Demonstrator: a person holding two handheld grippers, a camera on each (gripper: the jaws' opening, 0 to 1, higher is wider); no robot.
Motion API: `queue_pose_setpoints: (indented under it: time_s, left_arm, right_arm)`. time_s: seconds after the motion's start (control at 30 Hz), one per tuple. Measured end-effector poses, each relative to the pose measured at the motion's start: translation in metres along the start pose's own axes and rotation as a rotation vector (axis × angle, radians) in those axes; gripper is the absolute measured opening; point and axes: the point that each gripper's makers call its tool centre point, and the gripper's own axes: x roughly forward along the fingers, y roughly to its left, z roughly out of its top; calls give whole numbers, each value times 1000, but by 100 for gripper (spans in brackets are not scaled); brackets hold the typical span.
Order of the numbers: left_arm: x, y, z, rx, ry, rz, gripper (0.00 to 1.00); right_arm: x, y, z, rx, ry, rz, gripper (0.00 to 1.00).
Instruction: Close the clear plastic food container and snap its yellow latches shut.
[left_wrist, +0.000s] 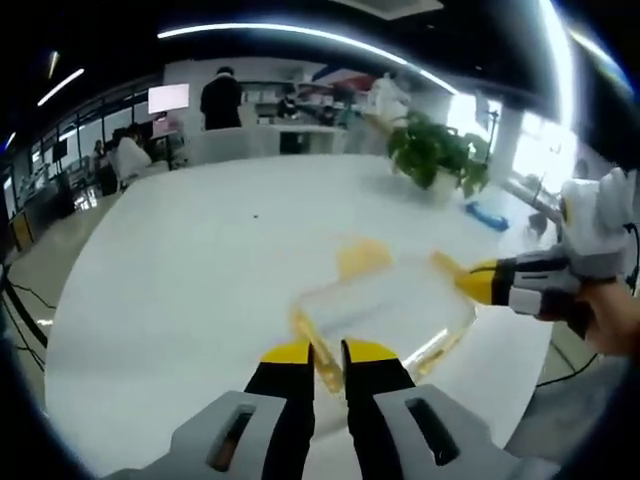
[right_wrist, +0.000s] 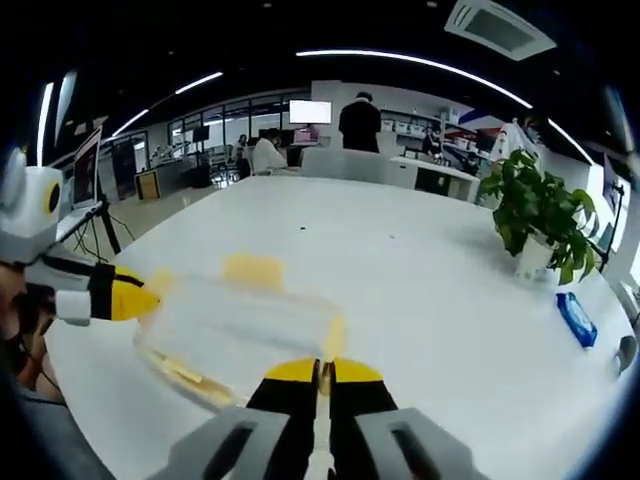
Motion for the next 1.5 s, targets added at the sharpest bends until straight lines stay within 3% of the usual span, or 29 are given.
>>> queue_pose_setpoints:
  time_s: [1.5]
  left_arm:
    - [5,0,1,5,13,9,7]
  right_arm:
    - [3,-2,-4,2,1,2,0]
